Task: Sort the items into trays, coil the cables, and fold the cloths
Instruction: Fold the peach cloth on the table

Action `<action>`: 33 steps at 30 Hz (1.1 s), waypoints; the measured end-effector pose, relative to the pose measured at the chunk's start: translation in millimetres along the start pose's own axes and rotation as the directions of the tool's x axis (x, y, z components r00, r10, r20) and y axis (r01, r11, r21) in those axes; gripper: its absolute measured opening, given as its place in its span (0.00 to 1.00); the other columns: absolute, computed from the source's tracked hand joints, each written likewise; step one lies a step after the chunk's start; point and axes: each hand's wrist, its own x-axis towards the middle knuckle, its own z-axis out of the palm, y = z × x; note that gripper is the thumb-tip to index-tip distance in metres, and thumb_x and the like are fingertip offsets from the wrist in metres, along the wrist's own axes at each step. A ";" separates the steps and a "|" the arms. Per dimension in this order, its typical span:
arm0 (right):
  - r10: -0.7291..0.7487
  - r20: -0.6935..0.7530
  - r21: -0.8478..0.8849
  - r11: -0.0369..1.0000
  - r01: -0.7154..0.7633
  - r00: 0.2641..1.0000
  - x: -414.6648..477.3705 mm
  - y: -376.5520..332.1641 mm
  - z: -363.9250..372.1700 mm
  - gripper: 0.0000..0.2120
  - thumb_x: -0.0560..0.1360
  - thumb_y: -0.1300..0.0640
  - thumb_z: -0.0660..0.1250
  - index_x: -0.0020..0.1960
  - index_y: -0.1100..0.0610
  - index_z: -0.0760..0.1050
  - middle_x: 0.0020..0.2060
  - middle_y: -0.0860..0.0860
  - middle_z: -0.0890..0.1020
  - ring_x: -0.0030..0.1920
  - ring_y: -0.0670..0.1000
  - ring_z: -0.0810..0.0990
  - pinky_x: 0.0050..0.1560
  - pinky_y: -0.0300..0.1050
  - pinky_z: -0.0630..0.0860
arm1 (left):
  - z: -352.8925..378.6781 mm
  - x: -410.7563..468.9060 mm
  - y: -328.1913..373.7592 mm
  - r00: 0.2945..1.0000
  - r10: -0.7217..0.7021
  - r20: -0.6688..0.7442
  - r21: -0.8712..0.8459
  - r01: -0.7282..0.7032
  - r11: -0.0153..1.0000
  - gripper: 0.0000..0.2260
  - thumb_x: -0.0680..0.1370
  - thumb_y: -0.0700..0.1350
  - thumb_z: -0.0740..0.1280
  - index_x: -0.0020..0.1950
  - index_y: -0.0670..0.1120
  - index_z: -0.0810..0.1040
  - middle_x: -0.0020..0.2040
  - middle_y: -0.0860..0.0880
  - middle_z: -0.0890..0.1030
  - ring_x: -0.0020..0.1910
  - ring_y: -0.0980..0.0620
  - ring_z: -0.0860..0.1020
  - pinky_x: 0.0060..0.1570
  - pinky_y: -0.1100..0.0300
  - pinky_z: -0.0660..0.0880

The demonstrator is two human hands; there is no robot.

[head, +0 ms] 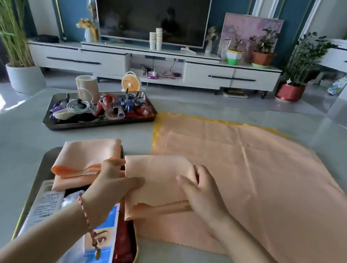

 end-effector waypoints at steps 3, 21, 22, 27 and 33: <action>-0.024 0.093 0.013 1.000 0.023 0.995 15.5 -31.3 39.2 0.16 0.77 0.61 0.62 0.59 0.52 0.59 0.40 0.46 0.72 0.35 0.45 0.72 0.28 0.31 0.67 | -39.4 7.0 14.2 0.961 0.180 -0.209 0.062 -0.170 0.983 0.19 0.73 0.30 0.67 0.58 0.47 0.67 0.47 0.44 0.76 0.38 0.49 0.76 0.19 0.63 0.73; -0.026 0.299 -0.626 0.749 0.217 0.954 79.8 -7.6 163.7 0.20 0.82 0.48 0.48 0.73 0.45 0.60 0.70 0.56 0.65 0.67 0.59 0.63 0.64 0.52 0.60 | -129.9 85.8 -31.2 0.972 0.163 -0.171 0.955 0.123 0.268 0.23 0.81 0.52 0.46 0.76 0.58 0.47 0.77 0.43 0.49 0.76 0.45 0.46 0.72 0.47 0.39; -0.009 0.311 -0.610 0.765 0.207 0.950 80.0 -9.0 162.2 0.21 0.82 0.48 0.48 0.74 0.45 0.60 0.70 0.56 0.64 0.68 0.58 0.63 0.65 0.52 0.60 | -128.4 84.1 -29.4 0.971 0.169 -0.167 0.958 0.119 0.261 0.23 0.81 0.52 0.47 0.76 0.58 0.47 0.76 0.42 0.50 0.75 0.45 0.46 0.73 0.46 0.41; -0.104 0.301 -0.280 0.941 0.192 0.948 68.6 -23.0 140.1 0.23 0.82 0.53 0.54 0.76 0.50 0.56 0.69 0.57 0.69 0.66 0.55 0.69 0.63 0.41 0.66 | -136.0 63.7 -17.5 0.951 0.248 -0.185 0.900 0.063 0.432 0.26 0.80 0.59 0.48 0.76 0.57 0.47 0.77 0.44 0.50 0.76 0.45 0.49 0.72 0.44 0.50; 0.096 0.301 -0.365 0.931 0.021 0.949 44.5 -15.9 104.4 0.17 0.79 0.57 0.57 0.66 0.58 0.70 0.52 0.56 0.78 0.38 0.47 0.75 0.34 0.36 0.70 | -158.2 26.2 -24.5 0.972 0.117 -0.203 0.792 0.093 0.604 0.30 0.79 0.57 0.55 0.74 0.40 0.57 0.72 0.39 0.64 0.69 0.42 0.64 0.67 0.47 0.62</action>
